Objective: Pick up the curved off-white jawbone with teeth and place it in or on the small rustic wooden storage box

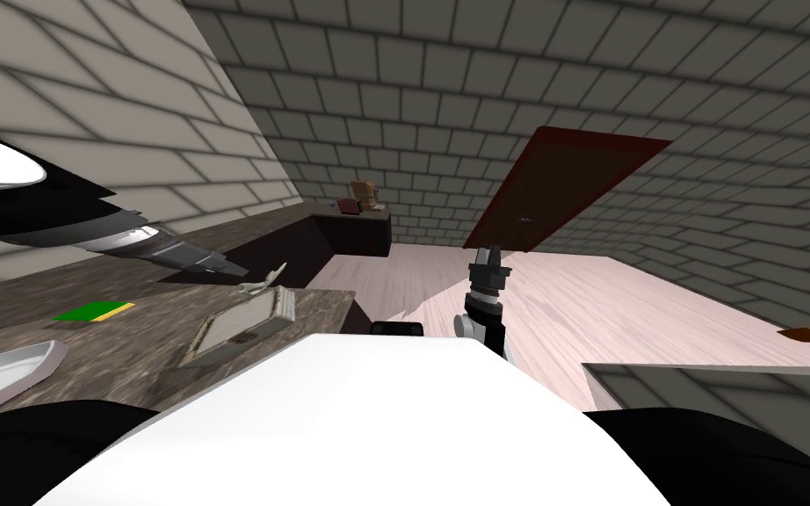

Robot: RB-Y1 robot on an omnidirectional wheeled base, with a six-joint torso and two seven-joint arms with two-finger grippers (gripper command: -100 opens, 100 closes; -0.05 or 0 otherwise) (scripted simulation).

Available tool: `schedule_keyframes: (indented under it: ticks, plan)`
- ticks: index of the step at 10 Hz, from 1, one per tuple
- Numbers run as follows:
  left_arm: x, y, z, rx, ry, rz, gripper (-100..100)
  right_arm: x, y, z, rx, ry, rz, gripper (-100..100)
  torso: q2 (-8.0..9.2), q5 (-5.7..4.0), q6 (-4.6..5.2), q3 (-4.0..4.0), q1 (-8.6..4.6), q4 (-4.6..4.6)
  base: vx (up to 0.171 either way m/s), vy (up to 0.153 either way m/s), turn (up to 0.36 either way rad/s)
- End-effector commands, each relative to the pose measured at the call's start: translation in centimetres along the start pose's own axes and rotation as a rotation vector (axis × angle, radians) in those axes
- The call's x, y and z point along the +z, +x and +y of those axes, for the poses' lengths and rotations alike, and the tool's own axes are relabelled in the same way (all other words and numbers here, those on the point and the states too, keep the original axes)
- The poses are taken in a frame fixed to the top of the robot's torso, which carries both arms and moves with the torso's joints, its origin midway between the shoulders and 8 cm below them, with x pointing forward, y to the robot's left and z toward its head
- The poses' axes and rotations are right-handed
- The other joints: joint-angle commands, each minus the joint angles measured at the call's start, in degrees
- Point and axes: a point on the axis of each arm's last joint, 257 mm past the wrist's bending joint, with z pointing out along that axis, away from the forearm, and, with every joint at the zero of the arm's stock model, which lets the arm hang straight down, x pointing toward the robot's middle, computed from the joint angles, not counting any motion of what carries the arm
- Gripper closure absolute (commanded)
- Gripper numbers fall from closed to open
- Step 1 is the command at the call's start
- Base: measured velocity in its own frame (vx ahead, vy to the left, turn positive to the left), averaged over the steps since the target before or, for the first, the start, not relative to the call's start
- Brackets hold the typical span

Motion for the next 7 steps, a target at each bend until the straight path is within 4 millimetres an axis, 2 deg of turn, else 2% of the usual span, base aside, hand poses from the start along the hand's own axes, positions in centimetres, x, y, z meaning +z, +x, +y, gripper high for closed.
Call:
schedule_keyframes:
  ticks: [1, 2, 7]
  plan:
    - [0.00, 0.00, 0.00, 0.000, 0.000, 0.000, -100, 0.00, 0.00, 0.00, 0.000, 0.000, 0.000, 0, 0.00, 0.00, 0.00, 0.00, 0.00, 0.00, 0.000, 0.000, 0.000]
    - [-0.06, 0.03, 0.04, 0.000, -0.001, -0.001, 0, 0.00, 0.00, 0.00, 0.000, 0.000, 0.000, 0, 0.01, 0.01, -0.01, 0.01, 0.02, 0.00, 0.000, 0.000, 0.000]
    - [-0.05, 0.02, 0.04, 0.000, -0.001, -0.001, 0, 0.00, 0.00, 0.00, 0.000, 0.000, 0.000, 0, 0.02, 0.02, -0.01, 0.01, 0.03, 0.01, 0.000, 0.000, 0.000]
